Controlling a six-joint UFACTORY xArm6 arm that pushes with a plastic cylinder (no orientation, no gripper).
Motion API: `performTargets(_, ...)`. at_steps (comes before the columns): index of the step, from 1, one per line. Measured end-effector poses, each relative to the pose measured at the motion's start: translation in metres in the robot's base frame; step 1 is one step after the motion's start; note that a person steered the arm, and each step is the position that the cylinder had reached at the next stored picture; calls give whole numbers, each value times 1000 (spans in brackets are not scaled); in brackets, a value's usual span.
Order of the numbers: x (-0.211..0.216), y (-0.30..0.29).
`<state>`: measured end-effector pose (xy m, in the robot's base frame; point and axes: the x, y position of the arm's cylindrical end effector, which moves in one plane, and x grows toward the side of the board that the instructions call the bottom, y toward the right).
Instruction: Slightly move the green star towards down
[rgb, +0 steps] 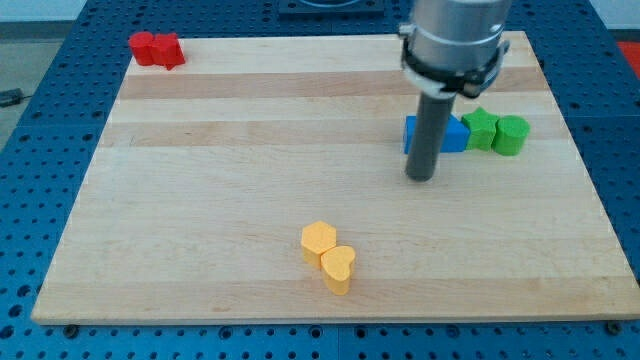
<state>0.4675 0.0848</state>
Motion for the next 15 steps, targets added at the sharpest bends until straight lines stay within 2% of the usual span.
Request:
performTargets(1,-22,-68)
performTargets(2,-108,-86)
performTargets(3,-168,-17)
performTargets(4,-158,84)
performTargets(5,-135,118)
performTargets(8,-111,110)
performTargets(15,-100,98)
